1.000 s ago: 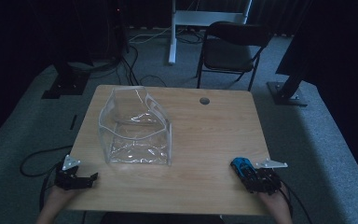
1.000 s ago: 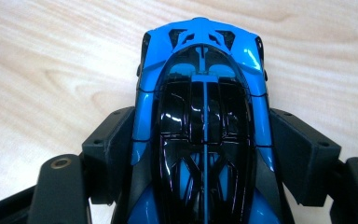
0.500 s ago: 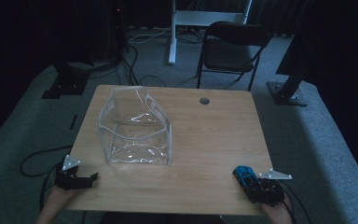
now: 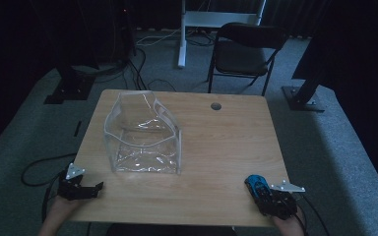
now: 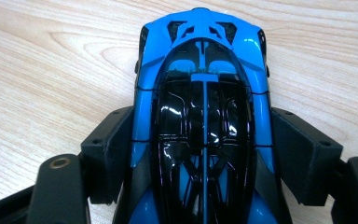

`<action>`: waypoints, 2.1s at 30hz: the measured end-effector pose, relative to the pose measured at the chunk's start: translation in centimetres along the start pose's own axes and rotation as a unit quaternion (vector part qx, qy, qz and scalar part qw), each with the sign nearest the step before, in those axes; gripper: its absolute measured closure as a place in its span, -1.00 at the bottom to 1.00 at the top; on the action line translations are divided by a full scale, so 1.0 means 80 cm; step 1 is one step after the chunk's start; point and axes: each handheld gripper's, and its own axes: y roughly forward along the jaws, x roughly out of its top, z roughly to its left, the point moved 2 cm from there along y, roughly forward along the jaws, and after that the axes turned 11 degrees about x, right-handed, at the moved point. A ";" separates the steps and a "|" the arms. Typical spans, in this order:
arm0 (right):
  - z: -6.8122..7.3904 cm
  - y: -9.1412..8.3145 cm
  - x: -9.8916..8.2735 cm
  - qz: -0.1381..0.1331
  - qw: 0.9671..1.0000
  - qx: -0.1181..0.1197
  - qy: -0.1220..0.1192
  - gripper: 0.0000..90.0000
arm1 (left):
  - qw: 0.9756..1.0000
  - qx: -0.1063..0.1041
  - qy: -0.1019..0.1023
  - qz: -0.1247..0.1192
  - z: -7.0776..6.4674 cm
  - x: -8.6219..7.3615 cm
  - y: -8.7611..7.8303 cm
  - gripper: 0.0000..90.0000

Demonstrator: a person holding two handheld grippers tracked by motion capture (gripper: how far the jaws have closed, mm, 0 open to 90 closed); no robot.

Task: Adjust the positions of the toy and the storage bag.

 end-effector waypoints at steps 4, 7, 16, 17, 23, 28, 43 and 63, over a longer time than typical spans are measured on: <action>-0.001 0.001 0.002 0.010 1.000 0.002 0.006 -0.50 | 1.000 0.001 -0.002 0.000 0.000 0.000 0.000 -0.99; -0.001 -0.005 0.004 -0.001 1.000 0.001 0.007 -0.60 | 1.000 0.001 -0.001 -0.001 0.000 -0.001 -0.001 -0.99; -0.004 -0.025 0.019 -0.031 0.999 -0.001 0.011 -0.61 | 1.000 -0.013 -0.021 -0.002 0.007 0.002 -0.002 -0.91; -0.003 -0.025 0.023 -0.032 0.999 0.003 0.007 -0.61 | 1.000 -0.019 -0.015 -0.001 0.005 0.004 -0.002 -0.91; 0.013 -0.022 0.057 -0.053 0.998 0.039 -0.015 -0.61 | 1.000 -0.020 -0.012 -0.003 0.001 0.014 -0.002 -0.92; 0.029 -0.008 0.085 -0.059 0.995 0.070 -0.029 -0.68 | 1.000 -0.022 -0.011 -0.013 0.001 0.027 -0.006 -0.93; 0.094 0.028 0.176 -0.070 0.982 0.139 -0.104 -0.69 | 0.997 -0.053 0.001 -0.050 -0.014 0.071 -0.007 -0.93; 0.185 0.083 0.260 -0.073 0.956 0.231 -0.166 -0.63 | 0.993 -0.087 0.017 -0.078 -0.026 0.122 0.001 -0.88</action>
